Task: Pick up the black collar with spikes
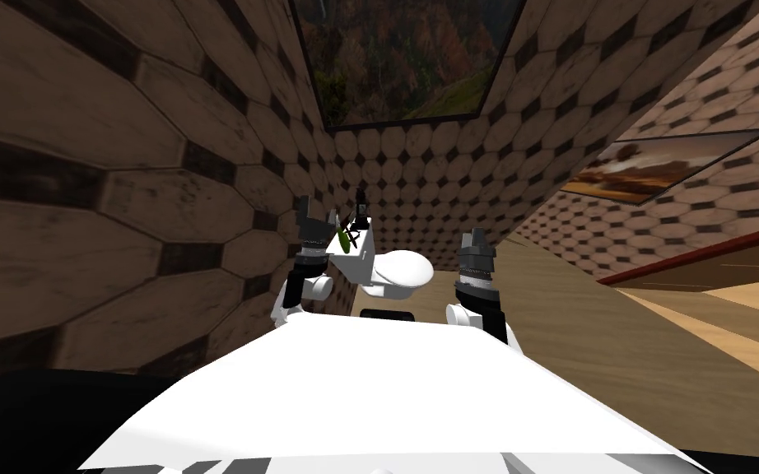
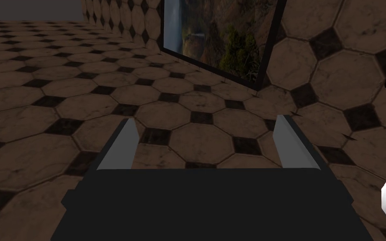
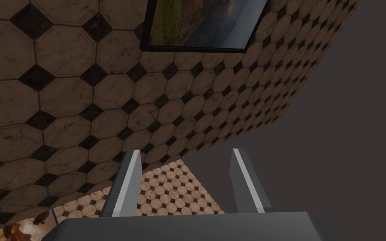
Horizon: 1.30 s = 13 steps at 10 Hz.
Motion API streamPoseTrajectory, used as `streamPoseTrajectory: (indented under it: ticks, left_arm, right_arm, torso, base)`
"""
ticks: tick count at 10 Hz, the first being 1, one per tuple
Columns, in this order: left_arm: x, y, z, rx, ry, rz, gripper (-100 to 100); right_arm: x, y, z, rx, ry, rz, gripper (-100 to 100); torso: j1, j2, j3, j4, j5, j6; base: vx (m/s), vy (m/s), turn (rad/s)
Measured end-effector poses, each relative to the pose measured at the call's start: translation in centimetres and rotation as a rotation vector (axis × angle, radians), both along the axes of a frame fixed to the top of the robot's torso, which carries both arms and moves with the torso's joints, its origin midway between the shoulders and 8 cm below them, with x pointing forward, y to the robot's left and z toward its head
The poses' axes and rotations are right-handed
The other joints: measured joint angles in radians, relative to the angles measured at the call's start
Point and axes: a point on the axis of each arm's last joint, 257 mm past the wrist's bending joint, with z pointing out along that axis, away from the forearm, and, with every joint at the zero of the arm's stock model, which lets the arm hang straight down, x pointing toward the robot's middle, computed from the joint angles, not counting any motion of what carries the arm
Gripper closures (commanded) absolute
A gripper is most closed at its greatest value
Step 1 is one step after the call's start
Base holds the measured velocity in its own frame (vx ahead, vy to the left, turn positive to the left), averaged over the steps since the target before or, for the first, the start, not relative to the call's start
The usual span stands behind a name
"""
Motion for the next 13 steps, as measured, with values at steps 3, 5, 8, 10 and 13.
streamPoseTrajectory:
  ticks: [3,5,8,10,13]
  left_arm:
    - [1.9,-1.6,0.0,0.014,0.032,-0.042,-100]
    - [3.3,-2.6,0.0,0.023,0.057,-0.067,-100]
    - [5.8,-4.3,-0.3,0.035,0.106,-0.104,-100]
    - [7.4,-5.0,-0.6,0.042,0.143,-0.121,-100]
    - [10.0,-6.5,-0.9,0.049,0.201,-0.142,-100]
  right_arm:
    - [0.0,0.0,0.0,0.0,0.0,0.0,0]
    - [0.0,0.0,0.0,0.0,0.0,0.0,0]
    - [0.0,0.0,0.0,0.0,0.0,0.0,0]
    - [0.0,0.0,0.0,0.0,0.0,0.0,0]
    - [0.0,0.0,0.0,0.0,0.0,0.0,0]
  torso:
    - [0.002,0.0,0.0,0.0,0.0,0.0]
    - [0.002,-0.001,0.0,0.0,0.0,0.0]
    - [0.0,-0.001,-0.001,0.0,0.0,0.0]
    - [0.001,-0.001,-0.001,0.0,0.0,0.0]
    - [0.001,-0.002,-0.001,-0.001,0.0,0.0]
  base:
    - [0.009,-0.061,0.136]
    - [0.016,-0.068,0.141]
    - [0.019,-0.076,0.112]
    - [0.013,-0.075,0.167]
    - [0.028,-0.081,0.168]
